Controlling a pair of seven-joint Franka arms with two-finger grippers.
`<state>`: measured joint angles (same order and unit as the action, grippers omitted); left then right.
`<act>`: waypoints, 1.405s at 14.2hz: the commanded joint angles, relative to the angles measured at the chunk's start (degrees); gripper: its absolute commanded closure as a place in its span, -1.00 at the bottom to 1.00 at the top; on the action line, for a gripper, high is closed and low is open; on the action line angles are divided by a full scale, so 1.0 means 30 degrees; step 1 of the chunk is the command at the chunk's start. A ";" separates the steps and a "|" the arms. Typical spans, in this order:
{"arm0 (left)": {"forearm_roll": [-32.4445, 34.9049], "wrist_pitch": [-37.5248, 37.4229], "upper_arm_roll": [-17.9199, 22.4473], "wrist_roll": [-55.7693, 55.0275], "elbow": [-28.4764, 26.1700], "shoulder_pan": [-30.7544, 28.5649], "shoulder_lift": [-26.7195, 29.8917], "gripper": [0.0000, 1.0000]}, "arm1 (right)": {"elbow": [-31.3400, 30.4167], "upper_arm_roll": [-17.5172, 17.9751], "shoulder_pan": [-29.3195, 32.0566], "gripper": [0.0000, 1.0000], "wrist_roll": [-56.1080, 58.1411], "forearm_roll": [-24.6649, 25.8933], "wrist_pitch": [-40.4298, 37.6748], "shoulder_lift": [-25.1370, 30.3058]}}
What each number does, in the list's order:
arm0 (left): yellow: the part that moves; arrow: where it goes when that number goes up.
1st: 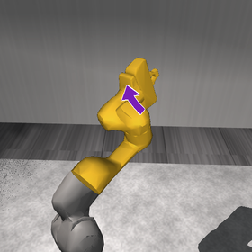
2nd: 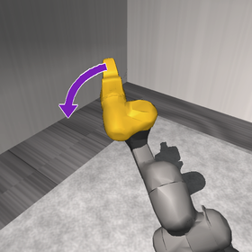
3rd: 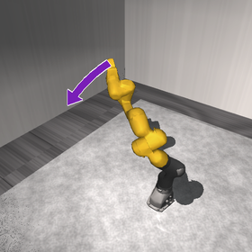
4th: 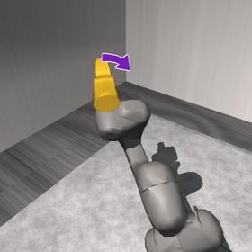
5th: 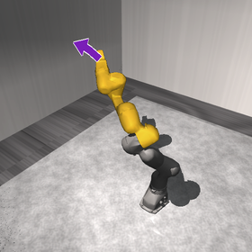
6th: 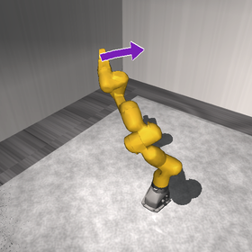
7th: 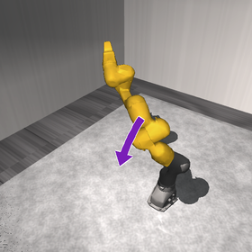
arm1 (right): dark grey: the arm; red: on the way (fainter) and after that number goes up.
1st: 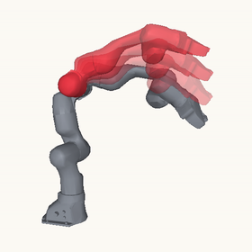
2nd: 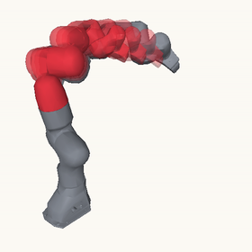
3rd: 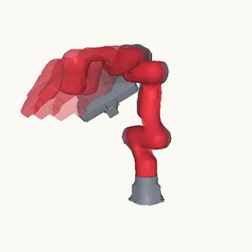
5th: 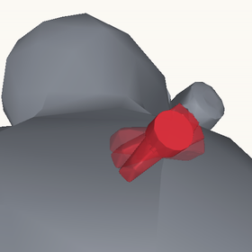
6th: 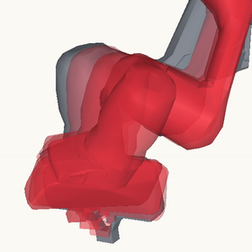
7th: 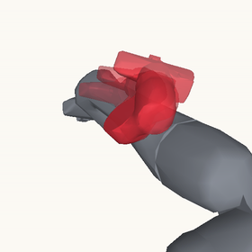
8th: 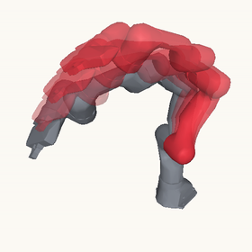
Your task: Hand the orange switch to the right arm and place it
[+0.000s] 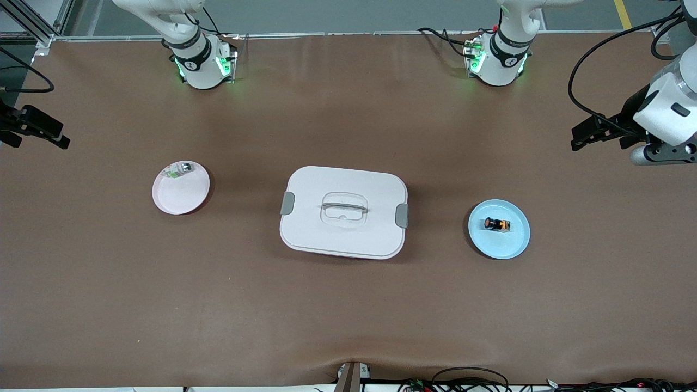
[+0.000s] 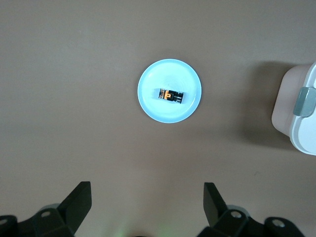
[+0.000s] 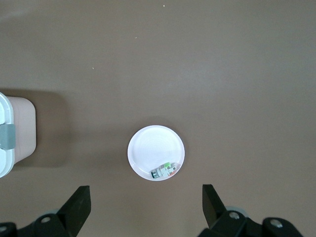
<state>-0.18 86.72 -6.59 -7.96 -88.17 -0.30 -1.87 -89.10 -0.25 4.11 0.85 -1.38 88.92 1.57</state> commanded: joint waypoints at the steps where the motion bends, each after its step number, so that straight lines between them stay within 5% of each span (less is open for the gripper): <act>1: 0.0324 -0.0138 -0.0059 0.0282 0.0532 0.0070 -0.0285 -1.00 | 0.0579 0.0171 0.0154 -1.00 -0.0048 0.0196 -0.0285 -0.0289; 11: 0.0061 -0.0197 -0.0030 0.0369 0.0503 -0.0134 -0.0782 -1.00 | 0.0579 0.0171 0.0154 -1.00 -0.0048 0.0196 -0.0255 -0.0289; 20: 0.0147 0.0827 -0.0176 0.1184 0.0386 0.0069 -0.3095 -1.00 | 0.0579 0.0171 0.0154 -1.00 -0.0048 0.0196 -0.0255 -0.0289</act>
<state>-0.18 88.88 -6.72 -7.19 -88.15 -0.17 -10.29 -89.08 -0.25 4.11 0.85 -1.38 88.92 1.57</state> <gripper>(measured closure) 0.000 0.000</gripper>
